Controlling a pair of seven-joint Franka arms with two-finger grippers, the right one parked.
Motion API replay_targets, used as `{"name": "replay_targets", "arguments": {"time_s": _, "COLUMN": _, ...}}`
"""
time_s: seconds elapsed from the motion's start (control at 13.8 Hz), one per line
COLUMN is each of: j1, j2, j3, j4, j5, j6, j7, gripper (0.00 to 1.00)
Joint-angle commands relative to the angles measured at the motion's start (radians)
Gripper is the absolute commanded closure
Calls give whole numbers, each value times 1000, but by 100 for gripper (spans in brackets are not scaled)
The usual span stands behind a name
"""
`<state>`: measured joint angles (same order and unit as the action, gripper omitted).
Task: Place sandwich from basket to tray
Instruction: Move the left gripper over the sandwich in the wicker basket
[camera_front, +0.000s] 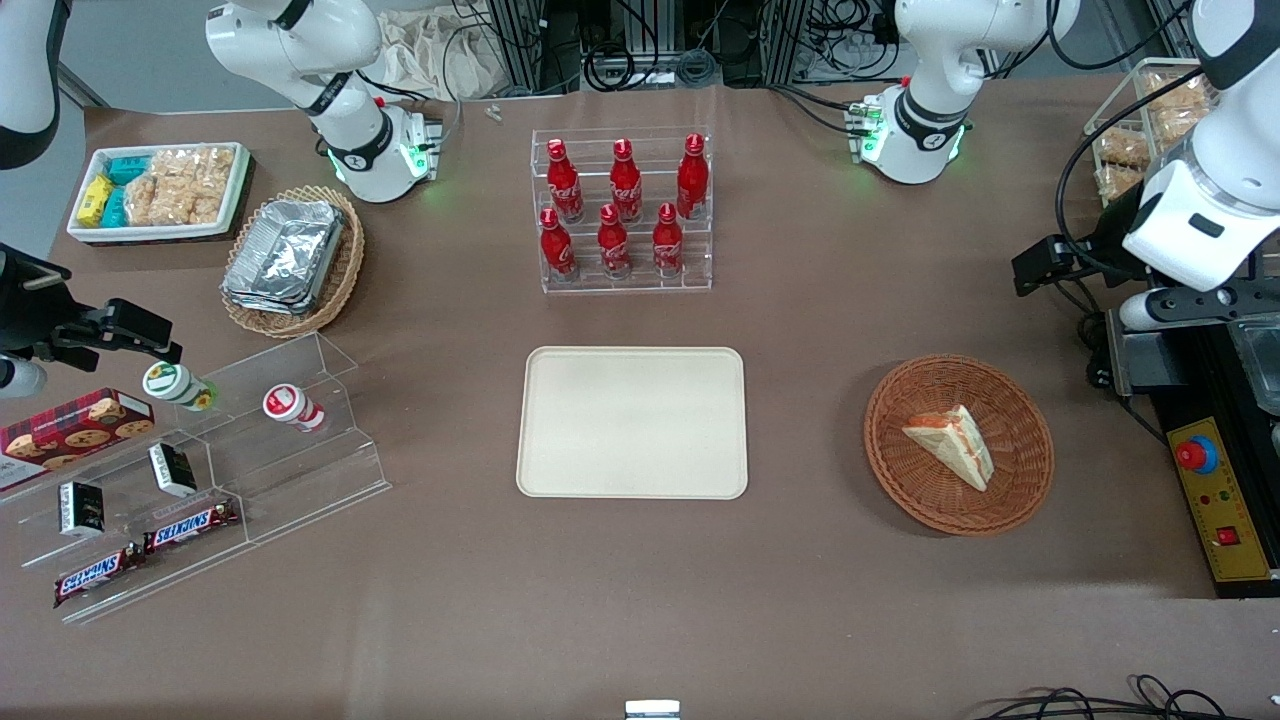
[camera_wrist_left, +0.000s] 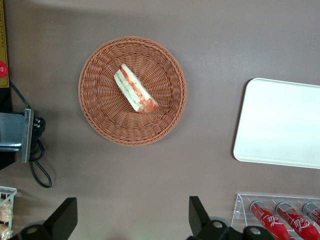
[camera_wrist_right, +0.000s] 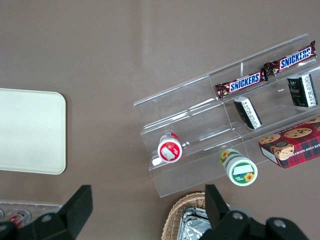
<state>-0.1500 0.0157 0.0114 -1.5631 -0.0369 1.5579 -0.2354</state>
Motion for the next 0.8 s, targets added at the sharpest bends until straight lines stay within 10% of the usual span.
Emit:
{"name": "replay_targets", "arguments": {"time_s": 0.0, "j1": -14, "j2": 7, "j3": 10, "j4": 20, "j5": 8, "j6": -31, "j7": 11, "gripper": 0}}
{"name": "replay_targets", "arguments": {"time_s": 0.72, "j1": 6, "j2": 197, "j3": 16, "j4": -9, "j5": 8, "j6": 88, "j7": -313, "gripper": 0}}
